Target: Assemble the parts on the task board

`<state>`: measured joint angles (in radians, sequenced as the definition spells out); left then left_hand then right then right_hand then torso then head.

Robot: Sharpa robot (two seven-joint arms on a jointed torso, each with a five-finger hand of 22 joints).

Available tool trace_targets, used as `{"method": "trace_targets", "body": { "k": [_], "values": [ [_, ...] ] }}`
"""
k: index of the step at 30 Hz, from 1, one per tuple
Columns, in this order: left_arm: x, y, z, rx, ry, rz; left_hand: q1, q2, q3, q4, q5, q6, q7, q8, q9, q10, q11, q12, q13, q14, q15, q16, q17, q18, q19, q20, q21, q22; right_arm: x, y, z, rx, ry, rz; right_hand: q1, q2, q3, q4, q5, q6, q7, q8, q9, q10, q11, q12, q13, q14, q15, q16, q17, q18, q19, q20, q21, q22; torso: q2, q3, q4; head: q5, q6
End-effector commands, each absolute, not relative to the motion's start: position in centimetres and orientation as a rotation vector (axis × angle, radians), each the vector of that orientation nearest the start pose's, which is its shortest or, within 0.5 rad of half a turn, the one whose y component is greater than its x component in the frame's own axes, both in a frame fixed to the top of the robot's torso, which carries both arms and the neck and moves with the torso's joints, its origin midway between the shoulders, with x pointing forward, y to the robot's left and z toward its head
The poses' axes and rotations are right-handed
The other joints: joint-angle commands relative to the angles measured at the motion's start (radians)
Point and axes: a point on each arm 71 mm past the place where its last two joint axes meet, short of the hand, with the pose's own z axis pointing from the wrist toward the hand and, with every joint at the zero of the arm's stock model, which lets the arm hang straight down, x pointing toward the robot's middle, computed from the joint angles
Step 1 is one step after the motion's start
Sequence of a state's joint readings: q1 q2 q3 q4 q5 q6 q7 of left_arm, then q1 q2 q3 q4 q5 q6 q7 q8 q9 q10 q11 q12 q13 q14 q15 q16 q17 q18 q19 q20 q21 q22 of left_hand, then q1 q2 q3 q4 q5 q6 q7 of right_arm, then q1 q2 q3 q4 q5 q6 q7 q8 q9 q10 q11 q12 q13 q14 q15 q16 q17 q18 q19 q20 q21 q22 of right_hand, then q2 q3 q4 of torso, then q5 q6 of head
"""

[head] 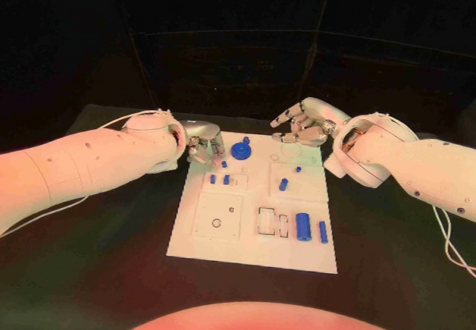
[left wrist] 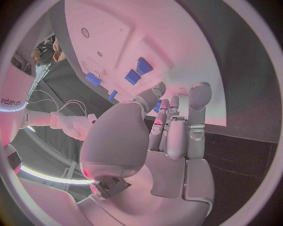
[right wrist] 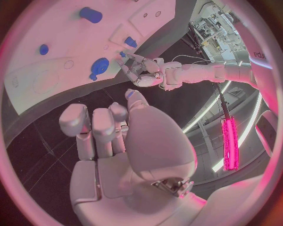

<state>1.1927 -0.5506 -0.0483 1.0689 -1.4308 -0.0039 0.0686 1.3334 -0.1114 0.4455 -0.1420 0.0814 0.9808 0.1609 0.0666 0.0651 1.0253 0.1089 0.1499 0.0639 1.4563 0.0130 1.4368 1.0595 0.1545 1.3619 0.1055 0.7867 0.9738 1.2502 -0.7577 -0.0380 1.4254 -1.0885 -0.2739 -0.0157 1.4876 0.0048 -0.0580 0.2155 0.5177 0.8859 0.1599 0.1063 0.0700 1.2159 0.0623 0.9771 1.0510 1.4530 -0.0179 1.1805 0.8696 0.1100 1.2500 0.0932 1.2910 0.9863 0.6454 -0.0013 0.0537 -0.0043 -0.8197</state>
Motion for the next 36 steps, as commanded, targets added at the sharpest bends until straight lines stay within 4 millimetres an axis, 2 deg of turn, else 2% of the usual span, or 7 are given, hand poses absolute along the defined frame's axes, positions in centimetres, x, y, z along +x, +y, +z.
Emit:
{"method": "trace_targets", "body": {
  "k": [1, 4, 6, 9, 17, 25, 36],
  "values": [
    [54.7, 17.9, -22.5, 0.224, 1.855, -0.699, 0.009, 0.008, 0.000, -0.003, -0.003, 0.021, 0.008, 0.010, 0.005, 0.010, 0.002, 0.006, 0.003, 0.001, 0.006, -0.006, 0.000, 0.004, -0.003, 0.008, -0.013, -0.009, 51.4, -18.9, -16.8, 0.112, 1.723, 0.855, 0.029, -0.009, 0.022, -0.001, -0.006, 0.025, -0.003, 0.013, 0.001, -0.145, -0.001, -0.263, -0.217, -0.037, 0.000, -0.090, -0.120, 0.018, -0.034, -0.003, -0.038, -0.061, -0.003, 0.0005, 0.0015, -0.005, 0.004],
    [54.6, 18.8, -21.7, 0.179, 1.781, -0.757, 0.018, 0.015, 0.010, -0.010, -0.003, 0.056, 0.010, 0.025, 0.008, 0.024, 0.002, 0.015, 0.002, -0.036, 0.005, -0.048, -0.116, 0.025, -0.045, 0.007, -0.133, -0.097, 51.5, -19.4, -17.0, 0.058, 1.733, 0.804, 0.073, -0.023, 0.058, -0.013, -0.037, 0.099, -0.018, 0.046, 0.012, -0.161, -0.011, -0.365, -0.308, -0.017, -0.010, -0.077, -0.084, 0.012, -0.012, -0.010, -0.026, -0.030, -0.003, 0.0026, 0.0004, -0.001, 0.010],
    [54.4, 19.5, -21.1, 0.112, 1.729, -0.816, 0.020, 0.017, 0.017, -0.014, -0.003, 0.065, 0.010, 0.026, 0.006, 0.025, 0.002, 0.017, 0.001, -0.065, 0.004, -0.083, -0.191, 0.028, -0.066, 0.006, -0.161, -0.113, 51.6, -19.9, -17.1, 0.003, 1.741, 0.752, 0.105, -0.034, 0.097, -0.018, -0.170, 0.139, -0.029, 0.059, 0.017, -0.169, -0.013, -0.470, -0.401, -0.006, -0.015, -0.067, -0.066, 0.009, -0.004, -0.017, -0.021, -0.021, -0.004, 0.0032, 0.0025, -0.003, 0.018],
    [54.2, 20.6, -20.3, -0.026, 1.671, -0.914, 0.027, 0.024, 0.030, -0.022, -0.002, 0.073, 0.011, 0.025, 0.004, 0.032, 0.000, 0.021, 0.001, -0.100, 0.002, -0.129, -0.282, 0.029, -0.083, 0.004, -0.178, -0.123, 51.7, -20.5, -17.3, -0.074, 1.750, 0.679, 0.120, -0.051, 0.148, -0.009, -0.268, 0.162, -0.027, 0.056, 0.017, -0.144, -0.018, -0.614, -0.544, 0.002, -0.008, -0.063, -0.051, 0.007, 0.003, -0.010, -0.018, -0.014, -0.004, 0.0016, 0.0036, -0.008, 0.038],
    [53.5, 22.7, -19.1, -0.482, 1.532, -1.220, 0.017, 0.034, 0.054, -0.025, 0.012, 0.088, 0.012, 0.024, 0.002, 0.065, -0.005, 0.034, 0.001, -0.111, -0.004, -0.164, -0.339, 0.029, -0.086, -0.002, -0.193, -0.133, 51.2, -21.3, -18.6, -0.252, 1.736, 0.492, 0.095, -0.097, 0.172, 0.008, -0.290, 0.156, -0.031, 0.027, 0.007, -0.153, 0.001, -0.725, -0.668, 0.005, 0.001, -0.062, -0.040, 0.007, 0.004, -0.005, -0.021, -0.015, -0.001, 0.0021, 0.0015, -0.022, 0.063],
    [52.2, 23.5, -18.2, -0.832, 1.369, -1.487, -0.023, 0.040, 0.042, -0.005, 0.012, 0.098, 0.005, 0.024, 0.002, 0.089, -0.013, 0.046, 0.002, -0.144, -0.007, -0.215, -0.431, 0.029, -0.100, -0.003, -0.221, -0.152, 50.5, -21.5, -20.4, -0.345, 1.774, 0.378, 0.078, -0.127, 0.195, 0.017, -0.296, 0.143, -0.011, -0.007, 0.001, -0.175, 0.024, -0.790, -0.763, 0.006, 0.018, -0.059, -0.032, 0.007, 0.005, 0.011, -0.021, -0.015, -0.002, -0.0007, 0.0019, -0.040, 0.050],
    [51.2, 23.5, -17.7, -0.912, 1.323, -1.590, -0.035, 0.041, 0.030, 0.000, 0.011, 0.095, 0.006, 0.019, 0.001, 0.087, -0.012, 0.047, 0.001, -0.171, -0.006, -0.251, -0.495, 0.028, -0.110, -0.002, -0.241, -0.167, 50.2, -21.5, -21.6, -0.354, 1.788, 0.355, 0.072, -0.139, 0.215, 0.010, -0.294, 0.135, 0.011, -0.033, -0.001, -0.180, 0.042, -0.822, -0.830, 0.005, 0.031, -0.056, -0.026, 0.008, 0.005, 0.023, -0.022, -0.015, -0.003, 0.0000, 0.0024, -0.052, 0.048]
  ]
}}
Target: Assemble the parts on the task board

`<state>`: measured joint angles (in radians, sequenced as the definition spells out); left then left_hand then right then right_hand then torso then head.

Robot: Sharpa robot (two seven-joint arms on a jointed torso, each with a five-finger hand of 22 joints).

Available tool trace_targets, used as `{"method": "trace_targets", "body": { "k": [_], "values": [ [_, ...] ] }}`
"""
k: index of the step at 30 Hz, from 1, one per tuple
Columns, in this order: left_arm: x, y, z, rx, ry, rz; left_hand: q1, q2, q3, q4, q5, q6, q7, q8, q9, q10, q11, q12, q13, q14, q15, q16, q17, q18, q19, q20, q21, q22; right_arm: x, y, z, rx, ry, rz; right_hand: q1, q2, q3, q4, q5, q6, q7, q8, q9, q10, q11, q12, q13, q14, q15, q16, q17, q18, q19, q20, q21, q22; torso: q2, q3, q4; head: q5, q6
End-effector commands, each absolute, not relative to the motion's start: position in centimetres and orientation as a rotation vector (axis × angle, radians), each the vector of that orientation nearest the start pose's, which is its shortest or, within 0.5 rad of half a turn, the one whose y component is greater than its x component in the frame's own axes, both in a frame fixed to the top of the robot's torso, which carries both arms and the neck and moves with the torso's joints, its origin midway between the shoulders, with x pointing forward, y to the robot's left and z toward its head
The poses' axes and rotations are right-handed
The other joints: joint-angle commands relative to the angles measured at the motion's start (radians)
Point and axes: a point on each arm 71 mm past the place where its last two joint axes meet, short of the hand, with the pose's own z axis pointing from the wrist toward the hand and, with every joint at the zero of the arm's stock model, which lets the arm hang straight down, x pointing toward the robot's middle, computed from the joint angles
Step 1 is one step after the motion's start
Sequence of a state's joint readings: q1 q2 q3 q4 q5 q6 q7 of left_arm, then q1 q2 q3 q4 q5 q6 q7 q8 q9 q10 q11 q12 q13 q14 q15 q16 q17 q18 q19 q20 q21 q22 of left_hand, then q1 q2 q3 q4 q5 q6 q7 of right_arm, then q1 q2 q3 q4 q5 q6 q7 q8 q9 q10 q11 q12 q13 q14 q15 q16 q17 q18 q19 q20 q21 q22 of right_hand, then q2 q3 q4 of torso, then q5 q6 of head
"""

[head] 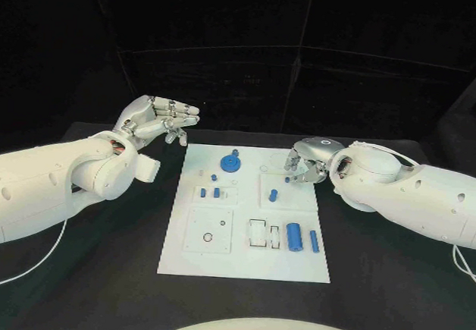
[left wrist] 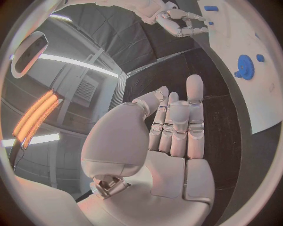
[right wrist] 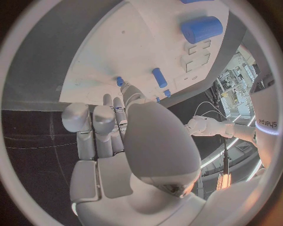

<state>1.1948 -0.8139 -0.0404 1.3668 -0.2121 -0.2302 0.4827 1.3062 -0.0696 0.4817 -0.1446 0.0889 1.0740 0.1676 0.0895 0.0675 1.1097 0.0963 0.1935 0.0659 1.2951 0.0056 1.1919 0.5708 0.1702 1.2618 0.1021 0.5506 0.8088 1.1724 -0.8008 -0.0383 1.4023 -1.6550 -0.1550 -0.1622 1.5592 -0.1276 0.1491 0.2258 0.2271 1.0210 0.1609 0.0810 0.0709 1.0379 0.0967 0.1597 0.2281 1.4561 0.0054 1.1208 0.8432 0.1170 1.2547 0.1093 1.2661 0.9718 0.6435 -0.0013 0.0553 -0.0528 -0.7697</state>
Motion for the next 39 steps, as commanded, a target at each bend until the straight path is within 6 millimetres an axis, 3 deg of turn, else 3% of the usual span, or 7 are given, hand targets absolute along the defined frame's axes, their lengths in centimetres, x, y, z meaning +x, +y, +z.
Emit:
{"method": "trace_targets", "body": {
  "k": [1, 8, 14, 35, 39],
  "values": [
    [51.1, 23.5, -17.7, -0.915, 1.326, -1.593, -0.009, -0.001, -0.007, 0.003, 0.004, 0.000, 0.000, -0.006, -0.001, 0.000, 0.002, 0.002, -0.001, -0.013, 0.002, -0.010, -0.013, 0.013, -0.010, 0.002, -0.007, -0.004, 50.2, -21.5, -21.7, -0.354, 1.788, 0.356, 0.001, -0.006, 0.010, -0.002, -0.002, 0.000, 0.011, -0.009, -0.002, -0.002, 0.009, -0.006, -0.012, 0.002, 0.008, 0.005, 0.002, 0.001, 0.000, 0.008, 0.003, -0.001, -0.001, 0.0002, 0.0007, -0.006, -0.003],
    [51.0, 23.7, -17.9, -0.931, 1.345, -1.591, -0.009, -0.003, -0.012, -0.002, 0.004, -0.020, 0.008, -0.016, -0.003, -0.025, 0.010, -0.005, -0.002, -0.033, 0.007, -0.034, -0.056, 0.011, -0.015, 0.004, -0.020, -0.014, 50.2, -21.0, -22.1, -0.354, 1.800, 0.370, 0.010, 0.002, 0.042, -0.013, 0.000, -0.006, 0.009, -0.016, -0.002, 0.010, 0.008, -0.014, -0.047, 0.001, 0.008, 0.006, 0.005, 0.002, 0.000, 0.010, 0.003, -0.001, -0.001, 0.0015, 0.0007, -0.009, -0.003],
    [51.0, 23.6, -17.9, -0.936, 1.351, -1.590, -0.009, -0.002, -0.013, -0.002, 0.004, -0.022, 0.009, -0.017, -0.003, -0.028, 0.011, -0.005, -0.002, -0.036, 0.008, -0.037, -0.061, 0.011, -0.016, 0.005, -0.022, -0.015, 50.0, -20.6, -22.3, -0.356, 1.812, 0.392, 0.018, 0.010, 0.099, -0.025, -0.016, 0.025, -0.001, -0.008, 0.002, 0.057, -0.002, -0.015, -0.081, 0.011, 0.000, 0.036, 0.048, -0.001, 0.011, 0.004, 0.015, 0.017, 0.000, 0.0021, -0.0015, -0.008, -0.007],
    [51.3, 23.9, -18.2, -0.951, 1.370, -1.572, -0.005, 0.002, -0.013, -0.004, 0.005, -0.022, 0.011, -0.016, -0.002, -0.035, 0.013, -0.005, -0.002, -0.041, 0.009, -0.044, -0.074, 0.011, -0.017, 0.006, -0.027, -0.019, 49.7, -20.1, -24.1, -0.363, 1.896, 0.368, -0.002, -0.002, 0.180, -0.051, -0.016, 0.066, -0.005, -0.010, 0.003, 0.117, -0.010, -0.037, -0.128, 0.019, -0.006, 0.076, 0.098, -0.004, 0.019, -0.003, 0.023, 0.030, 0.000, 0.0008, -0.0005, -0.009, -0.019],
    [51.3, 23.9, -18.2, -0.952, 1.372, -1.570, -0.005, 0.002, -0.013, -0.004, 0.005, -0.022, 0.011, -0.016, -0.002, -0.035, 0.013, -0.005, -0.002, -0.041, 0.009, -0.044, -0.074, 0.011, -0.017, 0.006, -0.027, -0.019, 49.7, -20.1, -24.1, -0.349, 1.858, 0.370, 0.005, 0.013, 0.214, -0.071, -0.033, 0.087, -0.011, -0.004, 0.006, 0.145, -0.016, -0.035, -0.133, 0.023, -0.012, 0.092, 0.120, -0.006, 0.027, -0.007, 0.031, 0.044, -0.001, 0.0012, -0.0008, -0.009, -0.017]
  ]
}}
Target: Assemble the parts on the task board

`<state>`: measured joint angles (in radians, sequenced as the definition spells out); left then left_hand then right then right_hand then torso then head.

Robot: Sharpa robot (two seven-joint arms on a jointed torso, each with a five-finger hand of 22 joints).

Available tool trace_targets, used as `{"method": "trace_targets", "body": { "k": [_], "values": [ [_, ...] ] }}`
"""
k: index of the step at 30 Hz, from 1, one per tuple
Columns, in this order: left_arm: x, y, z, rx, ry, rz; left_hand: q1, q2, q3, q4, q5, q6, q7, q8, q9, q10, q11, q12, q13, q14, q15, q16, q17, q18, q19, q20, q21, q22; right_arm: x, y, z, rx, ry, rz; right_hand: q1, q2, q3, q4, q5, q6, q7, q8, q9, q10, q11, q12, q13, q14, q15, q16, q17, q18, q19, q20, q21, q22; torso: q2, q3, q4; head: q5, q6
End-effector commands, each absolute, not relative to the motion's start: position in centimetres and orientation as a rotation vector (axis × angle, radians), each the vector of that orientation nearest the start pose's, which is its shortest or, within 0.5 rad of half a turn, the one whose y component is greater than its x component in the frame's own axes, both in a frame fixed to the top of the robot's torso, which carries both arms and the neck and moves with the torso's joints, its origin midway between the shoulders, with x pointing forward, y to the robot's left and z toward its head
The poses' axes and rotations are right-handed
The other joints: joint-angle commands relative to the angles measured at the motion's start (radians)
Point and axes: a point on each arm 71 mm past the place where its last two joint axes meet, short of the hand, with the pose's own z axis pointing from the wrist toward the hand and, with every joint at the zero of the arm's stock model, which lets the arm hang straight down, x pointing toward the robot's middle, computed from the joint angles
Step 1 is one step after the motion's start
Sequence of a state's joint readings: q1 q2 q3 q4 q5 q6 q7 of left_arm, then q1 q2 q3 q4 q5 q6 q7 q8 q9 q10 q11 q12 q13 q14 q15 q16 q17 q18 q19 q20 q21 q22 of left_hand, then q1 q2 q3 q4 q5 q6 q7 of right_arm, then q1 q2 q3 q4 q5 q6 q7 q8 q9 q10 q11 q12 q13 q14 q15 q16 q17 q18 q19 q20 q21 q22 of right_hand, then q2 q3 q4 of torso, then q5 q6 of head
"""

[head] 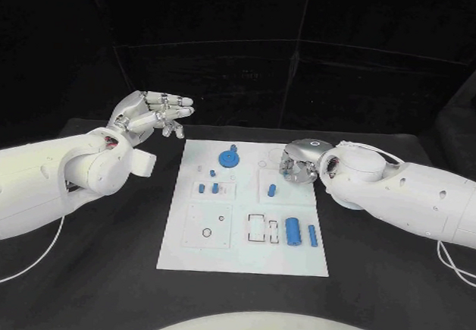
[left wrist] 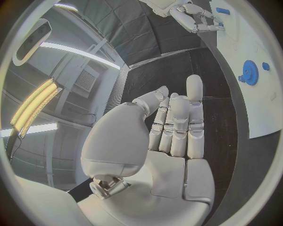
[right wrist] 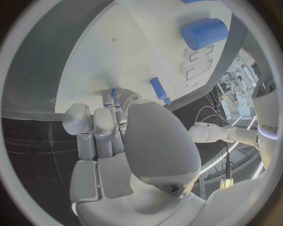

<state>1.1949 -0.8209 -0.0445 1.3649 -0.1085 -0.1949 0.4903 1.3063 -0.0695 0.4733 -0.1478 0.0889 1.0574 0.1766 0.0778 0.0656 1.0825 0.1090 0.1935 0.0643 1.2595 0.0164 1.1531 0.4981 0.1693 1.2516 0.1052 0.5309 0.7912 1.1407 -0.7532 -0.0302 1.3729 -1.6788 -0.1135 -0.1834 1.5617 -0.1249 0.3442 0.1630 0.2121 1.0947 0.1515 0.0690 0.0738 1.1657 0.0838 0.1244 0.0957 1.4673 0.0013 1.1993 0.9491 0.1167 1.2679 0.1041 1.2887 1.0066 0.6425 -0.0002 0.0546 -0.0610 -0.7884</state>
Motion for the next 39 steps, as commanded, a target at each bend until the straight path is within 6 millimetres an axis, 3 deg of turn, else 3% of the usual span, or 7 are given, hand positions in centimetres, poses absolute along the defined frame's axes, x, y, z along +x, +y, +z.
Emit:
{"method": "trace_targets", "body": {
  "k": [1, 9, 16, 25, 32, 39],
  "values": [
    [51.3, 23.9, -18.2, -0.952, 1.372, -1.570, -0.005, 0.002, -0.004, -0.001, 0.005, -0.006, 0.002, -0.005, 0.000, -0.008, 0.000, -0.005, 0.000, -0.006, -0.001, -0.005, -0.001, 0.012, -0.006, 0.003, -0.007, -0.002, 49.7, -20.1, -24.0, -0.346, 1.852, 0.370, 0.003, 0.012, 0.024, -0.012, -0.022, 0.018, -0.003, 0.009, 0.003, 0.022, -0.005, 0.001, -0.001, 0.014, -0.009, 0.019, 0.022, -0.006, 0.016, -0.003, 0.012, 0.014, 0.000, 0.0000, 0.0000, -0.001, 0.002],
    [51.4, 24.1, -18.3, -0.954, 1.372, -1.565, -0.004, 0.003, -0.004, -0.002, 0.005, -0.006, 0.002, -0.004, 0.000, -0.011, 0.001, -0.005, 0.000, -0.007, -0.001, -0.006, -0.002, 0.012, -0.007, 0.003, -0.008, -0.003, 49.7, -20.0, -23.3, -0.311, 1.741, 0.394, 0.002, 0.028, 0.093, -0.060, -0.041, 0.053, -0.010, 0.016, 0.008, 0.065, -0.015, 0.001, -0.006, 0.028, -0.017, 0.070, 0.092, -0.018, 0.052, -0.012, 0.048, 0.077, 0.000, 0.0003, 0.0003, -0.003, 0.001],
    [51.5, 24.3, -18.3, -0.951, 1.367, -1.566, -0.008, -0.003, -0.014, -0.004, 0.004, -0.031, 0.011, -0.012, -0.001, -0.032, 0.008, -0.005, 0.000, -0.011, 0.004, -0.010, -0.010, 0.011, -0.006, 0.007, -0.014, -0.009, 49.1, -20.0, -22.3, -0.278, 1.645, 0.440, -0.032, 0.014, 0.138, -0.093, -0.030, 0.063, -0.011, 0.011, 0.008, 0.082, -0.017, -0.010, -0.011, 0.030, -0.017, 0.091, 0.118, -0.023, 0.066, -0.014, 0.065, 0.103, 0.000, -0.0004, -0.0039, -0.006, -0.003],
    [51.6, 24.6, -18.3, -0.948, 1.365, -1.570, -0.015, -0.007, -0.025, -0.002, 0.003, -0.037, 0.012, -0.010, 0.000, -0.041, 0.011, -0.001, 0.001, -0.013, 0.007, -0.010, -0.012, 0.011, -0.006, 0.010, -0.019, -0.013, 48.1, -20.4, -21.1, -0.233, 1.555, 0.492, -0.052, 0.000, 0.163, -0.120, -0.017, 0.063, -0.009, 0.005, 0.006, 0.083, -0.015, -0.020, -0.014, 0.027, -0.016, 0.096, 0.120, -0.024, 0.067, -0.014, 0.070, 0.108, 0.000, -0.0005, 0.0002, -0.013, -0.006],
    [51.6, 24.8, -18.3, -0.949, 1.363, -1.567, -0.016, -0.008, -0.027, -0.002, 0.003, -0.038, 0.013, -0.010, 0.000, -0.043, 0.011, -0.001, 0.001, -0.013, 0.007, -0.011, -0.013, 0.011, -0.006, 0.010, -0.019, -0.013, 46.7, -20.0, -20.2, -0.222, 1.520, 0.554, -0.059, -0.005, 0.175, -0.134, -0.008, 0.064, -0.009, 0.003, 0.005, 0.085, -0.014, -0.024, -0.016, 0.026, -0.016, 0.097, 0.120, -0.024, 0.068, -0.013, 0.072, 0.111, 0.000, -0.0008, 0.0014, -0.009, -0.006],
    [51.7, 24.5, -18.3, -0.948, 1.366, -1.571, -0.016, -0.008, -0.027, -0.002, 0.003, -0.038, 0.013, -0.010, 0.000, -0.043, 0.011, -0.001, 0.001, -0.013, 0.007, -0.011, -0.013, 0.011, -0.006, 0.010, -0.019, -0.013, 44.7, -17.1, -19.1, -0.238, 1.497, 0.683, -0.066, -0.009, 0.180, -0.140, -0.004, 0.064, -0.008, 0.002, 0.005, 0.084, -0.013, -0.027, -0.016, 0.026, -0.015, 0.099, 0.123, -0.024, 0.068, -0.013, 0.074, 0.113, -0.001, -0.0016, 0.0056, 0.007, -0.002]
  ]
}}
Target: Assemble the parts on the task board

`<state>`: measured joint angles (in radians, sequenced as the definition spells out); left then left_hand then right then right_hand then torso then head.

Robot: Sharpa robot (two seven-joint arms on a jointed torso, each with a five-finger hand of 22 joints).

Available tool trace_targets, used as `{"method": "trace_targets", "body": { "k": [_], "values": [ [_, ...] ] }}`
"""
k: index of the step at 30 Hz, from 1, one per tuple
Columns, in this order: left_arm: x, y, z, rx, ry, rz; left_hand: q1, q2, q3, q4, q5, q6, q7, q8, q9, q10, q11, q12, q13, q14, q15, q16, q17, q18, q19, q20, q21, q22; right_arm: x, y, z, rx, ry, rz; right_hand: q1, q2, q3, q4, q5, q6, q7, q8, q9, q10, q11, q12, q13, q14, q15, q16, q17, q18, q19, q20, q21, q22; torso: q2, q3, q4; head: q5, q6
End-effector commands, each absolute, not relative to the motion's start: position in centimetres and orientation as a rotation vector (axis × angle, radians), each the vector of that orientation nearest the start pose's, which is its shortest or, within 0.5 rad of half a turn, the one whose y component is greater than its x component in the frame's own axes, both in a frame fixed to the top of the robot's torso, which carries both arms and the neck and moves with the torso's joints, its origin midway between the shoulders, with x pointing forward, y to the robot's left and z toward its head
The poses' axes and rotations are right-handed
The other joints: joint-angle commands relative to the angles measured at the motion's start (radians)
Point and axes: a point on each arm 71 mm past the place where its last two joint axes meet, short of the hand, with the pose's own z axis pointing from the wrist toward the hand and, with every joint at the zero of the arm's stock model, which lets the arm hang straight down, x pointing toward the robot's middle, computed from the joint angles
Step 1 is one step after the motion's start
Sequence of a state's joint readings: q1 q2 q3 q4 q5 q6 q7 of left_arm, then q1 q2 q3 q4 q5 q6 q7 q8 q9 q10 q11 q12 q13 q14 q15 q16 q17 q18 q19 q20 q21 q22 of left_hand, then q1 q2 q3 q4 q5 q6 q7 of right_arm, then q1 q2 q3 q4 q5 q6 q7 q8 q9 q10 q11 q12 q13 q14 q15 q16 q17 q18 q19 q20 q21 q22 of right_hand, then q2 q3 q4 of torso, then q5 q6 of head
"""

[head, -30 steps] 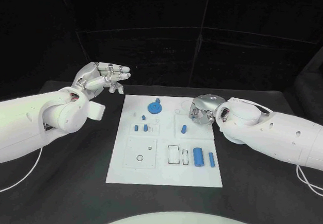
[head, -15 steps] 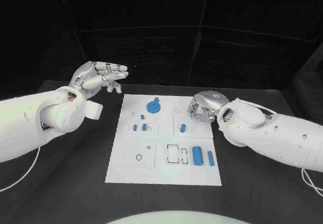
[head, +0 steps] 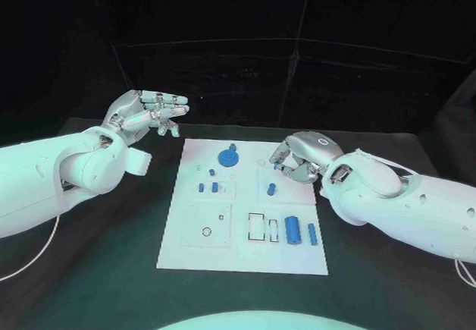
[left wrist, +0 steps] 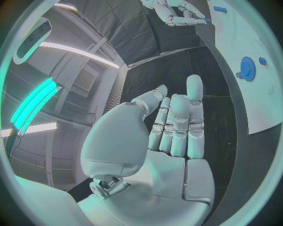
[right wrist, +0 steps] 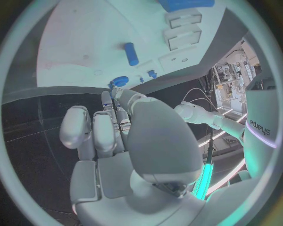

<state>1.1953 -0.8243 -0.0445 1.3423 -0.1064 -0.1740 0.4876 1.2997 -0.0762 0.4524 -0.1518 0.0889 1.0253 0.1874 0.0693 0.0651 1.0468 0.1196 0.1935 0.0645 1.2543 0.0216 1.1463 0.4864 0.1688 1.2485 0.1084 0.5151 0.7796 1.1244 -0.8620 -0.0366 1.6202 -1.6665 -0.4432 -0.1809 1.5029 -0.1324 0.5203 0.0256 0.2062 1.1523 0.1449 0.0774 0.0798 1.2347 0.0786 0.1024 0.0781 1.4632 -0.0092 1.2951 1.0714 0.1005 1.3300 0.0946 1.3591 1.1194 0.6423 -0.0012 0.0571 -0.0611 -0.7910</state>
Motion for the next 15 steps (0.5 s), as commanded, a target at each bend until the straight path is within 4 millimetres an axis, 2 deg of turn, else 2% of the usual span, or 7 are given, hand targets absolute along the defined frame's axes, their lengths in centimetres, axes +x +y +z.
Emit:
{"method": "trace_targets", "body": {
  "k": [1, 3, 5, 6, 10, 12, 15],
  "values": [
    [51.7, 24.4, -18.3, -0.947, 1.366, -1.573, -0.009, -0.001, -0.006, 0.002, 0.003, -0.007, 0.002, -0.002, 0.000, -0.008, 0.000, 0.000, 0.001, -0.008, 0.002, -0.004, -0.001, 0.012, -0.003, 0.007, -0.004, -0.002, 44.6, -16.7, -19.1, -0.241, 1.499, 0.695, -0.008, -0.002, 0.005, -0.004, 0.002, 0.006, -0.001, -0.007, -0.001, 0.015, -0.008, -0.005, 0.001, 0.030, -0.005, 0.004, 0.001, -0.008, 0.006, -0.003, 0.003, 0.000, -0.001, -0.0005, 0.0040, 0.010, 0.000],
    [51.7, 24.2, -18.3, -0.946, 1.368, -1.577, -0.009, -0.001, -0.006, 0.002, 0.003, -0.007, 0.002, -0.002, 0.000, -0.008, 0.000, 0.000, 0.001, -0.008, 0.002, -0.004, -0.001, 0.012, -0.003, 0.007, -0.004, -0.002, 44.3, -15.9, -19.0, -0.245, 1.507, 0.723, -0.009, -0.002, 0.005, -0.005, 0.001, 0.005, -0.001, -0.007, -0.001, 0.015, -0.008, -0.006, 0.001, 0.030, -0.004, 0.004, 0.001, -0.008, 0.006, -0.003, 0.003, 0.000, -0.001, -0.0016, 0.0065, 0.012, 0.001],
    [51.8, 24.0, -18.3, -0.945, 1.370, -1.581, -0.009, -0.001, -0.007, 0.002, 0.003, -0.008, 0.003, -0.001, 0.000, -0.010, 0.001, 0.000, 0.001, -0.008, 0.003, -0.004, -0.002, 0.012, -0.003, 0.007, -0.004, -0.003, 43.9, -14.8, -19.0, -0.255, 1.515, 0.754, -0.010, -0.002, 0.006, -0.006, 0.000, 0.005, -0.001, -0.007, -0.002, 0.015, -0.007, -0.006, 0.001, 0.030, -0.004, 0.004, 0.002, -0.008, 0.006, -0.003, 0.003, 0.000, -0.002, -0.0042, 0.0076, 0.021, -0.001],
    [51.8, 23.9, -18.3, -0.945, 1.370, -1.582, -0.009, -0.001, -0.007, 0.002, 0.003, -0.008, 0.003, -0.001, 0.000, -0.010, 0.001, 0.000, 0.001, -0.008, 0.003, -0.004, -0.002, 0.012, -0.003, 0.007, -0.004, -0.003, 43.8, -14.6, -19.0, -0.259, 1.516, 0.762, -0.010, -0.002, 0.007, -0.006, 0.000, 0.005, -0.001, -0.007, -0.002, 0.015, -0.007, -0.006, 0.001, 0.030, -0.004, 0.004, 0.002, -0.008, 0.006, -0.003, 0.003, 0.000, -0.002, -0.0042, 0.0076, 0.021, -0.001],
    [51.9, 23.6, -18.3, -0.943, 1.373, -1.587, -0.010, 0.000, -0.008, 0.003, 0.003, -0.008, 0.003, -0.001, 0.000, -0.011, 0.001, 0.000, 0.001, -0.009, 0.003, -0.004, -0.003, 0.012, -0.003, 0.008, -0.005, -0.003, 43.3, -13.2, -19.0, -0.282, 1.525, 0.798, -0.014, -0.003, 0.009, -0.008, -0.004, 0.005, 0.000, -0.008, -0.002, 0.014, -0.007, -0.008, 0.000, 0.030, -0.004, 0.005, 0.002, -0.008, 0.005, -0.003, 0.004, 0.000, -0.002, -0.0059, 0.0080, 0.035, -0.007],
    [51.9, 23.4, -18.3, -0.942, 1.373, -1.590, -0.010, 0.000, -0.008, 0.003, 0.003, -0.008, 0.003, -0.001, 0.000, -0.011, 0.001, 0.000, 0.001, -0.009, 0.003, -0.004, -0.003, 0.012, -0.003, 0.008, -0.005, -0.003, 42.9, -12.4, -19.3, -0.296, 1.535, 0.815, -0.018, -0.003, 0.009, -0.009, -0.007, 0.004, 0.000, -0.008, -0.002, 0.014, -0.006, -0.009, 0.000, 0.030, -0.003, 0.005, 0.002, -0.008, 0.005, -0.002, 0.004, 0.000, -0.003, -0.0061, 0.0060, 0.043, -0.010],
    [51.9, 23.2, -18.2, -0.939, 1.374, -1.595, -0.010, 0.000, -0.009, 0.003, 0.003, -0.008, 0.004, -0.001, 0.001, -0.011, 0.001, 0.001, 0.001, -0.009, 0.003, -0.004, -0.003, 0.012, -0.003, 0.008, -0.005, -0.003, 42.4, -11.4, -20.0, -0.320, 1.553, 0.831, -0.023, -0.003, 0.009, -0.010, -0.011, 0.004, 0.001, -0.009, -0.002, 0.014, -0.006, -0.010, 0.000, 0.030, -0.003, 0.006, 0.003, -0.008, 0.005, -0.002, 0.004, 0.000, -0.003, -0.0073, 0.0072, 0.049, -0.012]
  ]
}}
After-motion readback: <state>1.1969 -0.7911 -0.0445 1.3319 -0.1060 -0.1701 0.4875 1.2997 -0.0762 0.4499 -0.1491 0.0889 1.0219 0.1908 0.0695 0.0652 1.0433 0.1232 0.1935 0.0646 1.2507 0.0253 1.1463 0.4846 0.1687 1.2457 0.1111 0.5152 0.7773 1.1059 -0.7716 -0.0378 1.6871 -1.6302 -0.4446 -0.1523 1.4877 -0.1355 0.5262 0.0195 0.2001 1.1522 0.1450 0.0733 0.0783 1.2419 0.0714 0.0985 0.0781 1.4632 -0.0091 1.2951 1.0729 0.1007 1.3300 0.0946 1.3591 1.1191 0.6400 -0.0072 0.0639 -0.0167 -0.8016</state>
